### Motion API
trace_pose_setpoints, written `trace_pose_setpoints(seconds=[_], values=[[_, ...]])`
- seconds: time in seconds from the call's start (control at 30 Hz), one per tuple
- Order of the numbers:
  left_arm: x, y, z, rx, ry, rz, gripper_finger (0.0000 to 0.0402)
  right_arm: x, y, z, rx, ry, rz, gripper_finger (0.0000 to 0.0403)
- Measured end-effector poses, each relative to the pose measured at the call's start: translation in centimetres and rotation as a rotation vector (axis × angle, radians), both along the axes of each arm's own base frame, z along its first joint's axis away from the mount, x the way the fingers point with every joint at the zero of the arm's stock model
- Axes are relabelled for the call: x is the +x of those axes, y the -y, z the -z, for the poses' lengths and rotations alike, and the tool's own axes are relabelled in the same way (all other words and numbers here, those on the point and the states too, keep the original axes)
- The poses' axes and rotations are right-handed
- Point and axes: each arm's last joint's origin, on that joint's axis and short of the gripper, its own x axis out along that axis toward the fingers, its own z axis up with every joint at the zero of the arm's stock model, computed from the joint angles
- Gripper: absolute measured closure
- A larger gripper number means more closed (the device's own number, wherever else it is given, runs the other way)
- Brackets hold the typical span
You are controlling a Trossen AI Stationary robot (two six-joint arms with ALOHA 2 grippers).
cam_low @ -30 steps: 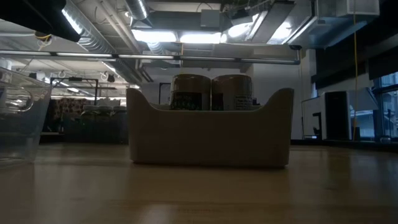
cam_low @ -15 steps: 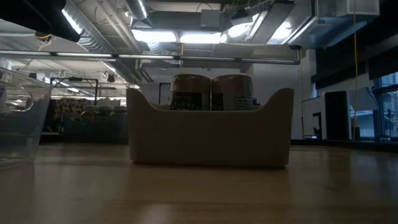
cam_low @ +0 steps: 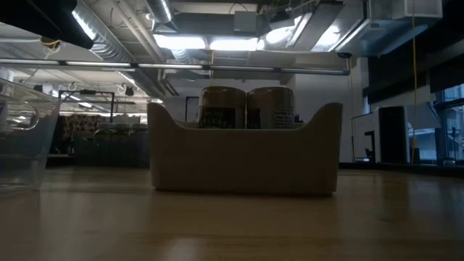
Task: Sort spices by type
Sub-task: Put the gold seasoning bottle into the gray bin
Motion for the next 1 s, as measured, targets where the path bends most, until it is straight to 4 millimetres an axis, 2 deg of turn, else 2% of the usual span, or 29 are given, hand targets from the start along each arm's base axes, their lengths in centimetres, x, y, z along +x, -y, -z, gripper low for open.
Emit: trace_pose_setpoints(seconds=[0.17,0.37,0.63,1.0], values=[[0.0,0.0,0.0,0.001,0.0,0.001,0.0139,0.3,-0.2,0.4,0.012,0.059,-0.028,0.0044],[0.0,0.0,0.0,0.002,-0.001,0.001,0.0139,0.5,-0.1,0.4,-0.025,0.11,-0.039,0.012],[0.0,0.0,0.0,0.002,-0.001,0.001,0.0139,1.2,-0.3,-0.3,-0.013,0.171,-0.051,0.0121],[0.0,0.0,0.0,0.005,-0.001,0.003,0.0139,5.4,0.7,-4.9,-0.125,0.501,-0.153,0.0121]])
